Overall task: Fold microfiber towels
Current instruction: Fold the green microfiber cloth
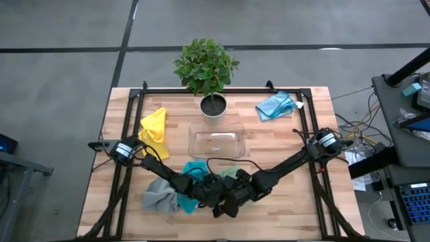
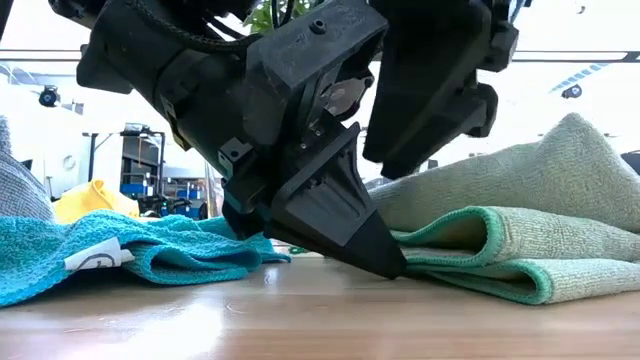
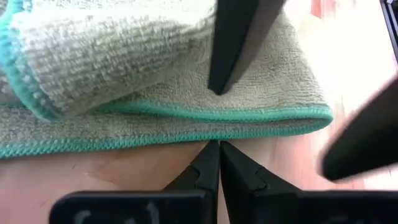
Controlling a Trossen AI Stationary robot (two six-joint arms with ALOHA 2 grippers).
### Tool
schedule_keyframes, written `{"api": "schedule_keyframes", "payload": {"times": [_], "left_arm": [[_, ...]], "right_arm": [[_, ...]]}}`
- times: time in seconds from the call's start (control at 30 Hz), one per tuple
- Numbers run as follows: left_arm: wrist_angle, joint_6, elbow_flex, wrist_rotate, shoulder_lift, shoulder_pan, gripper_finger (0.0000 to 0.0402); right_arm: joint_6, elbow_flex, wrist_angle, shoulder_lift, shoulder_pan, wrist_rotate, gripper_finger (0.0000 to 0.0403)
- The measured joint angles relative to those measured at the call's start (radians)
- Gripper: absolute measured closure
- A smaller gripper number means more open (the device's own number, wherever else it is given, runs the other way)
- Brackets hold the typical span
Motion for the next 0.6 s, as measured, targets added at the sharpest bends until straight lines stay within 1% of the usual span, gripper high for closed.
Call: {"api": "schedule_keyframes", "payload": {"times": [0.1,0.2,0.33,0.4,0.47,0.6], "left_arm": [[-0.001,-0.016,0.0,0.001,0.0,-0.002,0.0402],[-0.004,-0.017,0.0,0.017,-0.002,-0.008,0.0402],[-0.005,-0.017,0.002,0.037,-0.002,-0.025,0.0402],[-0.005,-0.018,0.004,0.044,-0.002,-0.036,0.0402],[0.01,-0.018,0.005,0.054,-0.002,-0.048,0.0402],[0.079,-0.018,0.004,0.051,0.005,-0.056,0.0402]], "right_arm": [[-0.051,0.014,-0.031,-0.019,0.009,0.001,0.0234],[-0.074,0.013,-0.12,-0.055,0.029,0.01,0.023],[-0.044,0.008,-0.314,-0.116,0.071,0.107,0.0229],[-0.004,-0.004,-0.383,-0.14,0.089,0.13,0.0229],[0.02,-0.03,-0.404,-0.16,0.108,0.132,0.0227],[0.045,-0.092,-0.387,-0.19,0.133,0.132,0.022]]}}
